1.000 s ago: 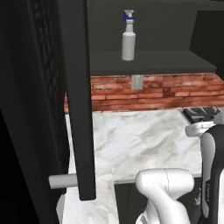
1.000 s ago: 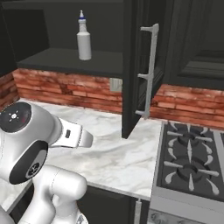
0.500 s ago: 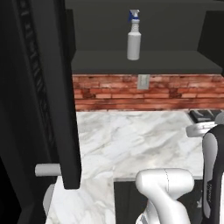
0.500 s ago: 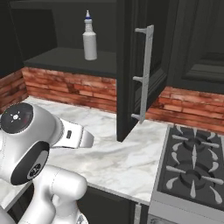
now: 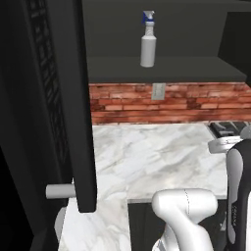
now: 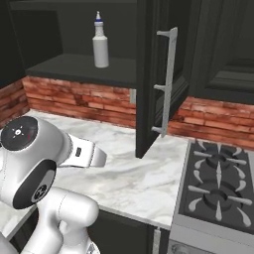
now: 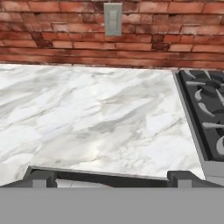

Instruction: Move the cutting board and knife to the sink. Then move spray from the cabinet to the counter.

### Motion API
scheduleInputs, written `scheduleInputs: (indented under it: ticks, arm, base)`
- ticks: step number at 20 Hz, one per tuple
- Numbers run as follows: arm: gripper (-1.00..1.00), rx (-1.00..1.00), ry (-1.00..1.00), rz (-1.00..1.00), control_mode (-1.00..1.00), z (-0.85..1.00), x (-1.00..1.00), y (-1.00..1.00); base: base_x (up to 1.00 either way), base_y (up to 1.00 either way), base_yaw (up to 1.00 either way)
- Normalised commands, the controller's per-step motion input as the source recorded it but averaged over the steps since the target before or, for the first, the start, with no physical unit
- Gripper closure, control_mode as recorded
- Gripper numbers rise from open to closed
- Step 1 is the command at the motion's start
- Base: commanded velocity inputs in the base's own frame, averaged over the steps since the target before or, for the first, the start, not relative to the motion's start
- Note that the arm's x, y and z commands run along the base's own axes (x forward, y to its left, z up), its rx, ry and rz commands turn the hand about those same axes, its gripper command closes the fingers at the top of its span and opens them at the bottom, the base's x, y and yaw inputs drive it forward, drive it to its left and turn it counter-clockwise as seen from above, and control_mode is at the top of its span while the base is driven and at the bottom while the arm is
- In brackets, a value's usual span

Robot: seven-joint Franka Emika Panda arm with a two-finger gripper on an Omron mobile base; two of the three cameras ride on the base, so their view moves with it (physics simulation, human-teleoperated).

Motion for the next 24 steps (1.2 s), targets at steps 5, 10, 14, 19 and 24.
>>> scheduleInputs:
  ticks: [5,10,14,19,24]
  arm:
    - [-1.00,-0.10,-0.04,-0.01,-1.00,0.03,-0.06,0.78]
    - [-1.00,-0.06,-0.15,0.00,-1.00,0.27,-0.05,0.77]
    - [-1.00,0.00,-0.20,0.00,-1.00,0.23,0.00,0.10]
    - [-1.00,0.02,-0.18,0.00,-1.00,0.23,0.00,0.00]
    - [-1.00,0.07,-0.14,0.03,-1.00,0.29,0.00,0.00]
  base:
    - [0.00,0.00,0.00]
    - [0.00,0.00,0.00]
    - [0.00,0.00,0.00]
    - [0.00,0.00,0.00]
    - [0.00,0.00,0.00]
